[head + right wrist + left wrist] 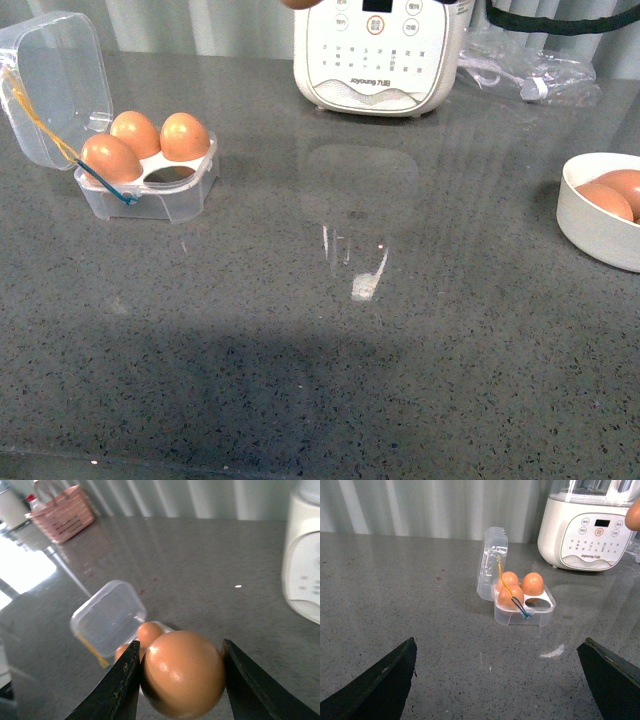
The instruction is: Put egg into box
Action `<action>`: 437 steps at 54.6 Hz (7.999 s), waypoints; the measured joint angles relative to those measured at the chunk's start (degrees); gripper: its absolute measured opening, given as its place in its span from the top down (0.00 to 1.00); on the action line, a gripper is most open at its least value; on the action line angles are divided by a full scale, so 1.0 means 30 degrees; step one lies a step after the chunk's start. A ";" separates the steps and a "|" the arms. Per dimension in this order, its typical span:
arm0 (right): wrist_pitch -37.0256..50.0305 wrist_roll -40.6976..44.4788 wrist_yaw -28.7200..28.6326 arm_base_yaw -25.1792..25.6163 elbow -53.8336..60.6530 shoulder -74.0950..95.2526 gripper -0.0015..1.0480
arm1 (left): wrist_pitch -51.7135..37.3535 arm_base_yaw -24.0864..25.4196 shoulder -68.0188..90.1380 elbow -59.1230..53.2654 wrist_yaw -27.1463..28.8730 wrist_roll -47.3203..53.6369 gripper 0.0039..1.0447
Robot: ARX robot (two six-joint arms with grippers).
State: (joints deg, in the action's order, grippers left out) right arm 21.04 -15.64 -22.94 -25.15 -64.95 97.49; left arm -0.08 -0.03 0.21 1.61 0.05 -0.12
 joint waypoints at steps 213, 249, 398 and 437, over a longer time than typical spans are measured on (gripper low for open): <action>0.4962 0.4699 0.3534 1.1577 1.2021 -0.8546 0.07 | 0.0000 0.0000 0.0000 0.0000 -0.0007 0.0000 0.06; 0.5377 0.5195 0.4845 1.1322 2.0050 -1.8221 0.97 | 0.0000 0.0000 0.0000 0.0000 -0.0007 0.0000 0.06; -0.7002 0.5209 0.7628 0.8437 2.1529 -3.2421 0.07 | 0.0015 0.0000 -0.0007 0.0000 0.0000 0.0000 0.06; -0.7002 0.5209 0.7628 0.8437 2.1529 -3.2414 0.07 | 0.6506 0.0342 0.4481 0.2259 -0.0335 0.0087 0.06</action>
State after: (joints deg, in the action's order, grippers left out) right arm 0.03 -0.01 -0.05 0.16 -0.36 0.25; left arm 19.44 0.99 13.65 8.38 -0.95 0.14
